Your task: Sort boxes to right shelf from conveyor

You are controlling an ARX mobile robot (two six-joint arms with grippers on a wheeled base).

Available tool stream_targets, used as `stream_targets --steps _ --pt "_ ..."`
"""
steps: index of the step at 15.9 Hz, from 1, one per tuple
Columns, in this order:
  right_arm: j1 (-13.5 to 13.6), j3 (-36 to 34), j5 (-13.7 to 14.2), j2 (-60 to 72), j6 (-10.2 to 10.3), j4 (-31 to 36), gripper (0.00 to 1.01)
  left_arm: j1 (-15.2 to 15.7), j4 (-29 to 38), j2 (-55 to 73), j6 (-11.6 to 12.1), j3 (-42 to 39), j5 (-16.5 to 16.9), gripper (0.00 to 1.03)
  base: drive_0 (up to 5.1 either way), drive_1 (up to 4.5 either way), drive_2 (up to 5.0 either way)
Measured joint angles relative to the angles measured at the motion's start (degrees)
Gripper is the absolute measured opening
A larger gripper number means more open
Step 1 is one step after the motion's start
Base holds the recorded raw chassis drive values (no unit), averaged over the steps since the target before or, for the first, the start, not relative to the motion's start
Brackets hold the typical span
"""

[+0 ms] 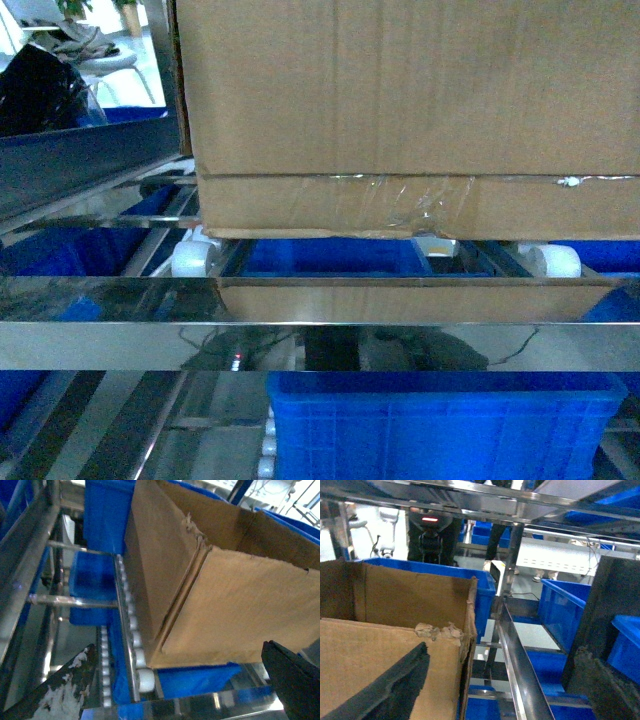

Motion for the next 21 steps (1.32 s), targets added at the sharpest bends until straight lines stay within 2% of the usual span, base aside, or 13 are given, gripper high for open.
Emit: stream_targets --steps 1,2,3,4,5,6,7,8,10,11,12,14,21 --pt "-0.33 -4.7 0.98 -3.19 2.67 2.8 0.77 -1.14 14.78 -2.27 4.92 -5.92 -7.89 0.88 0.0 0.0 0.0" --pt "-1.25 -11.32 0.87 -6.78 4.15 5.22 0.62 0.39 25.44 -7.48 12.17 -15.15 -14.01 0.73 0.0 0.0 0.0" --pt "-3.32 -16.74 -1.07 -8.7 4.85 7.34 0.48 2.97 32.7 -11.1 16.68 -22.03 -14.19 0.59 0.0 0.0 0.0" --pt "-5.35 -20.83 -3.13 -10.54 5.14 8.92 0.35 4.39 35.5 -13.18 18.69 -26.67 -12.83 0.46 0.0 0.0 0.0" --pt "-5.64 -24.55 -3.15 -12.98 5.29 10.38 0.2 5.81 36.61 -15.37 19.74 -31.61 -10.97 0.32 0.0 0.0 0.0" --pt "-5.62 -27.3 -3.26 -14.97 5.31 11.43 0.07 6.95 37.57 -17.16 20.35 -34.86 -9.57 0.19 0.0 0.0 0.0" --pt "-5.62 -29.75 -3.3 -16.61 5.4 12.07 0.02 8.09 38.45 -19.37 20.52 -37.4 -8.59 0.06 0.0 0.0 0.0" --pt "-5.62 -32.0 -3.3 -18.12 5.42 12.33 0.02 9.16 38.91 -21.31 20.57 -39.6 -7.76 0.02 0.0 0.0 0.0" --pt "-5.62 -35.41 -3.3 -21.16 5.42 12.46 0.02 10.69 39.23 -24.24 20.63 -43.39 -6.1 0.02 0.0 0.0 0.0" --pt "-5.62 -36.87 -3.3 -22.93 5.42 12.46 0.02 14.12 39.01 -26.25 20.7 -45.2 -1.73 0.02 0.0 0.0 0.0" --pt "-5.62 -37.99 -3.37 -24.28 5.42 12.33 0.02 16.44 38.86 -27.63 20.72 -46.31 -1.2 0.02 0.0 0.0 0.0" --pt "-5.62 -40.11 -3.39 -27.21 5.42 11.34 0.02 16.02 38.14 -30.75 20.72 -48.43 -0.31 0.02 0.0 0.0 0.0" --pt "-5.62 -44.28 -3.39 -37.44 5.42 5.46 0.02 16.13 32.39 -40.96 20.72 -53.0 -0.33 0.02 0.0 0.0 0.0"
